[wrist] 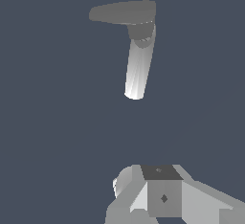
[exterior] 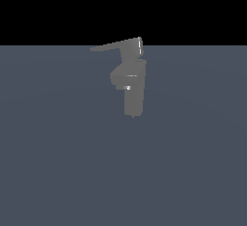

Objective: Turn on the faucet by rotating a designated handle.

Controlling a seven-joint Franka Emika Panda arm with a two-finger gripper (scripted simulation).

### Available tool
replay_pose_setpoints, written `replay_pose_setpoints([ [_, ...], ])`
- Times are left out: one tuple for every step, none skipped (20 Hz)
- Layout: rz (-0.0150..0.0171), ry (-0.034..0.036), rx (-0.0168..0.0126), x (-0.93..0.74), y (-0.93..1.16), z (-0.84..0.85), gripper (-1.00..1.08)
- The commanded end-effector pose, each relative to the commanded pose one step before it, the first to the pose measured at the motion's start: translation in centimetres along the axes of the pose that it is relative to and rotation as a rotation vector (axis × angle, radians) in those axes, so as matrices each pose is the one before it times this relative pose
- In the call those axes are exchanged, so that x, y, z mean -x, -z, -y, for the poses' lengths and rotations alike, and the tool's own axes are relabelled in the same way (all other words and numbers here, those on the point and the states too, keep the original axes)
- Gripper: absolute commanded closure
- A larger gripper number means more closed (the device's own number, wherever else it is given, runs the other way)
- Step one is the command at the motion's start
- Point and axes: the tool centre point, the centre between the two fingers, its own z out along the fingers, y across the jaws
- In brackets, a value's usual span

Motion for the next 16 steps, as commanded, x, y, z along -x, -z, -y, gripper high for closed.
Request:
replay_pose_setpoints([
  [0.00000, 0.00000, 0.00000, 0.000, 0.000, -0.001, 1.08],
  [0.00000, 0.00000, 0.00000, 0.003, 0.000, -0.054, 1.08],
  [-0.00002, 0.00147, 0.00128, 0.014, -0.003, -0.046, 1.08],
  [-0.00001, 0.00182, 0.00156, 0.022, -0.004, -0.119, 1.08],
  [-0.00001, 0.00247, 0.00210, 0.031, -0.006, -0.167, 1.08],
  [0.00000, 0.00318, 0.00266, 0.042, -0.007, -0.209, 1.08],
  [0.00000, 0.00374, 0.00306, 0.052, -0.009, -0.237, 1.08],
  [-0.00001, 0.00329, 0.00261, 0.049, -0.008, -0.196, 1.08],
  [-0.00003, 0.00257, 0.00197, 0.041, -0.006, -0.142, 1.08],
  [-0.00005, 0.00185, 0.00134, 0.031, -0.004, -0.089, 1.08],
  [-0.00006, 0.00100, 0.00066, 0.019, -0.002, -0.047, 1.08],
  [0.00000, 0.00000, 0.00000, 0.003, -0.001, -0.013, 1.08],
  [0.00000, 0.00000, 0.00000, -0.011, 0.002, 0.077, 1.08],
  [0.00018, -0.00203, -0.00125, -0.034, 0.001, 0.012, 1.08],
  [0.00053, -0.00286, -0.00125, -0.065, -0.004, 0.013, 1.08],
  [0.00082, -0.00402, -0.00164, -0.096, -0.007, 0.008, 1.08],
])
